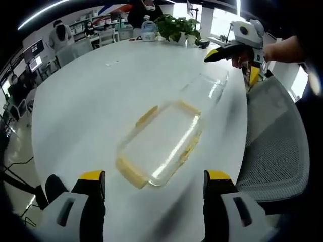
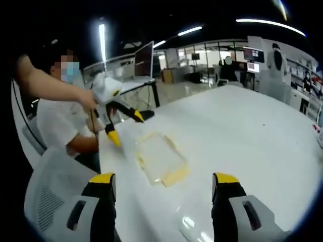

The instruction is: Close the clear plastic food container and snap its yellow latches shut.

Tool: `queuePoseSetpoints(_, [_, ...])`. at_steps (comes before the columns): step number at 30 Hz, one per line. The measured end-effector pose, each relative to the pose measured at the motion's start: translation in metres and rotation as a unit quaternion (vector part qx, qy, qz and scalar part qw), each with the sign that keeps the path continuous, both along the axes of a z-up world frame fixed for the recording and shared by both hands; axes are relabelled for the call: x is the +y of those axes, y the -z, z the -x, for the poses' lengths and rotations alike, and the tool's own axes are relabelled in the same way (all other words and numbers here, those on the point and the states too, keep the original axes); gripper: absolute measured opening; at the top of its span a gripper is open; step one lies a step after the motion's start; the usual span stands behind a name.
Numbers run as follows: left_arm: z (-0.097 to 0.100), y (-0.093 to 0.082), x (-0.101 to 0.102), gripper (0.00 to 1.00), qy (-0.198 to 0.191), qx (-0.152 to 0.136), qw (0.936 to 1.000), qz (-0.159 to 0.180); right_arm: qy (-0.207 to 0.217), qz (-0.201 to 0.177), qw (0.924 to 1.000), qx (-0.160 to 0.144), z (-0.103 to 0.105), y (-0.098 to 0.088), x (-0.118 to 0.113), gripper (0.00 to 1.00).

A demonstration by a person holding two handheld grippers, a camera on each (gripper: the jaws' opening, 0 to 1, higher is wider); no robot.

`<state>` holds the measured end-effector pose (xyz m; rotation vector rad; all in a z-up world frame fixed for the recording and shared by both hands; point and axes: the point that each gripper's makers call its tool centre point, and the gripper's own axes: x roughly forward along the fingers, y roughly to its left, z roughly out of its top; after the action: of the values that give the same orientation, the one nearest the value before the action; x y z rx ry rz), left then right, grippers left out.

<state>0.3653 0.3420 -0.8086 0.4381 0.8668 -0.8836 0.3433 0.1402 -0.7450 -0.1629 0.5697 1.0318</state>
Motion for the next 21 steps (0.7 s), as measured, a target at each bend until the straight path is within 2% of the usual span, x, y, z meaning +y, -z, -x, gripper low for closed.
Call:
queuePoseSetpoints(12, [-0.009, 0.012, -0.002, 0.79, 0.027, 0.015, 0.9994, -0.013, -0.025, 0.023, 0.9994, 0.001, -0.009, 0.01, 0.014, 0.77])
queuePoseSetpoints(21, [-0.013, 0.017, 0.0, 0.78, 0.04, 0.02, 0.9988, -0.018, -0.048, 0.05, 0.9976, -0.005, -0.013, 0.02, 0.015, 0.77])
